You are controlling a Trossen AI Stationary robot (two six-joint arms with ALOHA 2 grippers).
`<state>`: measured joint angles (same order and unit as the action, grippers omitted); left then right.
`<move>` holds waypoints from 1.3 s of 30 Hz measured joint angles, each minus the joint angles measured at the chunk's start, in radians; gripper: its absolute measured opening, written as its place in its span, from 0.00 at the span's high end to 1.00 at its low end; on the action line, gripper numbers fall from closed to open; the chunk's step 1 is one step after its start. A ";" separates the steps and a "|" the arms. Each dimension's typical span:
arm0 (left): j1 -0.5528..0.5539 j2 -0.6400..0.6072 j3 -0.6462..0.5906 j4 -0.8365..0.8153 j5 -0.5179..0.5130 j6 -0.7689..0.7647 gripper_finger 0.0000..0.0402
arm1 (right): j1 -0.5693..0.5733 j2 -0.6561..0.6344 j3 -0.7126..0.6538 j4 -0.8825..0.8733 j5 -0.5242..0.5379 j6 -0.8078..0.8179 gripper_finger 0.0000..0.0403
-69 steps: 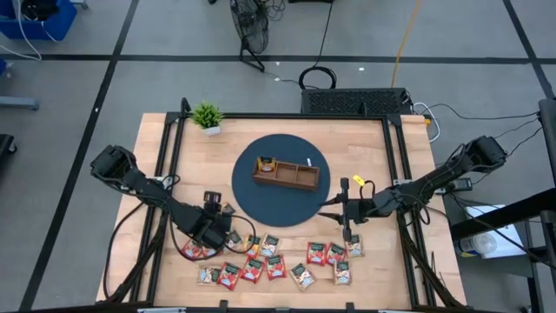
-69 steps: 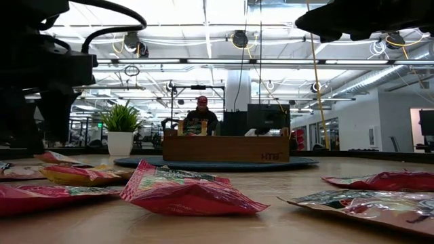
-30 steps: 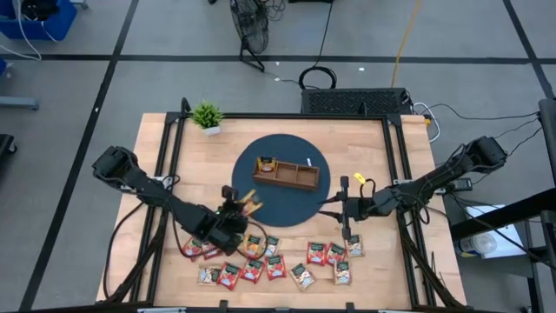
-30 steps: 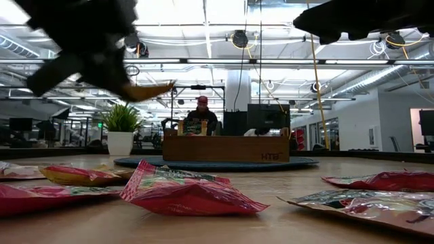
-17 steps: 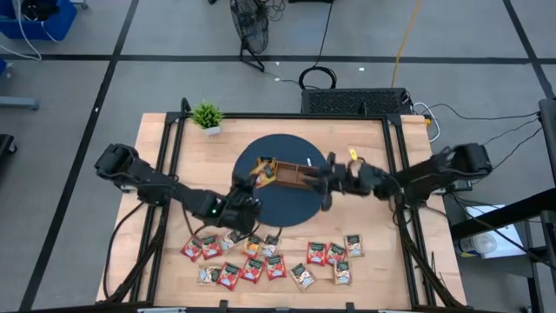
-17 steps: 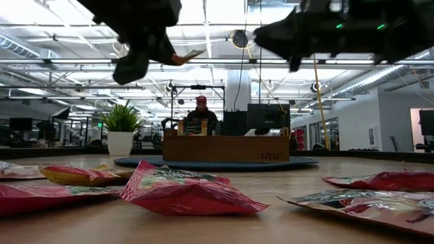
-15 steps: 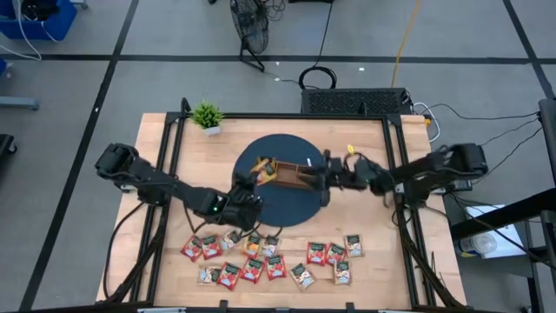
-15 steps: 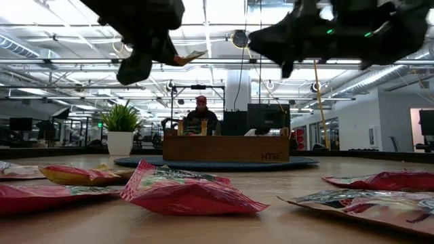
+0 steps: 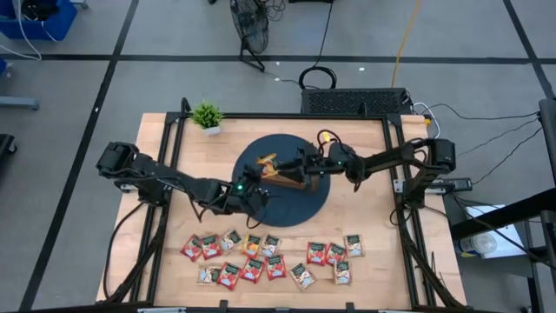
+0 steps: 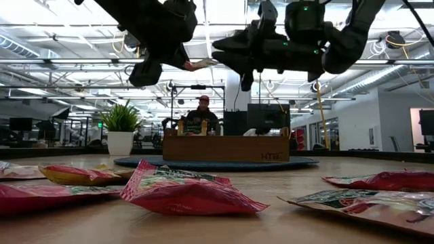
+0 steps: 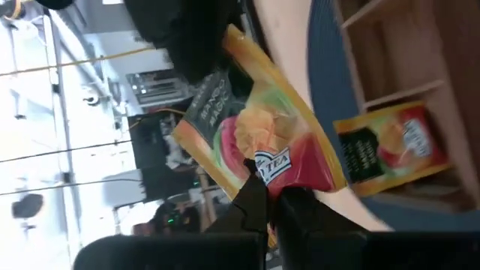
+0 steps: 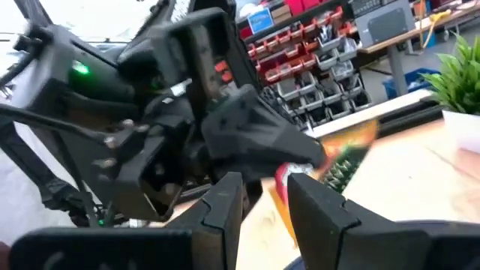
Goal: Pick & Place Tea
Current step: Put the yellow tea bag into the left section of the wooden organizer
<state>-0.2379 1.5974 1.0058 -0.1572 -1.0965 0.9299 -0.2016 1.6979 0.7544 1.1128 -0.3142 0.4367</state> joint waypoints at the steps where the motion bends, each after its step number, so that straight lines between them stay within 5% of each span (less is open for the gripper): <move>1: 0.000 0.000 0.000 0.001 -0.008 0.014 0.98 | 0.000 0.003 0.003 0.003 0.004 0.000 0.76; 12: -0.033 -0.001 0.000 0.006 -0.238 0.109 0.98 | 0.000 0.003 0.003 -0.003 0.026 -0.011 0.76; 18: -0.046 -0.001 0.000 0.006 -0.232 0.108 0.98 | -0.003 0.003 0.003 0.004 0.109 -0.011 0.76; 33: -0.016 -0.001 0.000 0.173 -0.134 0.210 0.98 | 0.000 0.003 0.030 -0.004 0.102 -0.041 0.76; 39: 0.003 -0.001 0.000 0.176 -0.080 0.169 0.98 | 0.001 0.003 0.030 -0.006 0.102 -0.070 0.96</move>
<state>-0.2352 1.5967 1.0058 0.0187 -1.1764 1.0994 -0.2008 1.7004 0.7849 1.1069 -0.2123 0.3668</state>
